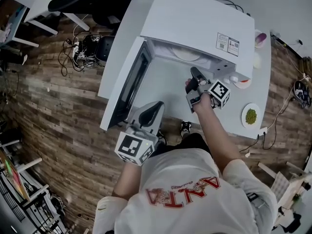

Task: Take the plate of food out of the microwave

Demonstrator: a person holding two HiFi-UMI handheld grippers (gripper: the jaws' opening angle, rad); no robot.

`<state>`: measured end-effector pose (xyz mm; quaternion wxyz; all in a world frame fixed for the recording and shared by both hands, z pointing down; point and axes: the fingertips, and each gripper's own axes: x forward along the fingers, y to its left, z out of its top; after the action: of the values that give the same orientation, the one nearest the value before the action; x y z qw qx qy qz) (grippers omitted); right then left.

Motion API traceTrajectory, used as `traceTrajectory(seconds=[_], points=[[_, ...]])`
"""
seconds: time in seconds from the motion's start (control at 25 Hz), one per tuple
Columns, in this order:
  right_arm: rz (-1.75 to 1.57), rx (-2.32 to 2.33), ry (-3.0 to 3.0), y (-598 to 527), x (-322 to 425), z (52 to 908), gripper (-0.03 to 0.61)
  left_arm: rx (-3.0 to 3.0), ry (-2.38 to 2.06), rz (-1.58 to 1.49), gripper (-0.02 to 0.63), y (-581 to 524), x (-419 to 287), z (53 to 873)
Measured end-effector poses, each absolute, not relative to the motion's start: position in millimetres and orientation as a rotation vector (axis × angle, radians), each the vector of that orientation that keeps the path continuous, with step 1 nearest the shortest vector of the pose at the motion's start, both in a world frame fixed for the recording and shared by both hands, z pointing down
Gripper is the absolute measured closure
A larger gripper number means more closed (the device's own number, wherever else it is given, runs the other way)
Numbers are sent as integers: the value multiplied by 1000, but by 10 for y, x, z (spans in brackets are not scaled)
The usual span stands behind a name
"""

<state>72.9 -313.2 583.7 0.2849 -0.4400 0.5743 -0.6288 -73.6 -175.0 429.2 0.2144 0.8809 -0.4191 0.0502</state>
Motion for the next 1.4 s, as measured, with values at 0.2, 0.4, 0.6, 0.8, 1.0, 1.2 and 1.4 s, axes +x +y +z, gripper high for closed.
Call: traceTrajectory(seconds=[0.2,0.4,0.6,0.8,1.0,1.2,1.4], points=[[-1720,-1216,1452,-3295,714,6055,566,2426,-1146,162,597,-1813,-753,4380],[-1700,-1220,1406,-3452,750,6147,499,2414,-1142,172,597,-1867,-755,4445],[-1704,-1229,1370,-3531,758,6234,500,2397,-1131,184,597,-1894,-730,4467],[-1711,-1234,1346,-3569,752,6277,499,2393,-1127,191,597,-1884,-729,4509],[-1708,-1246,1323,-3606,792,6300,514,2379,-1130,185,597,-1849,-751,4537],[-1724,-1270,1341,-3602,758,6326,543,2369,-1155,177,597,-1879,-828,4518],[-1714,-1277,1356,-3610,782,6306,561,2362,-1164,178,597,-1888,-874,4518]])
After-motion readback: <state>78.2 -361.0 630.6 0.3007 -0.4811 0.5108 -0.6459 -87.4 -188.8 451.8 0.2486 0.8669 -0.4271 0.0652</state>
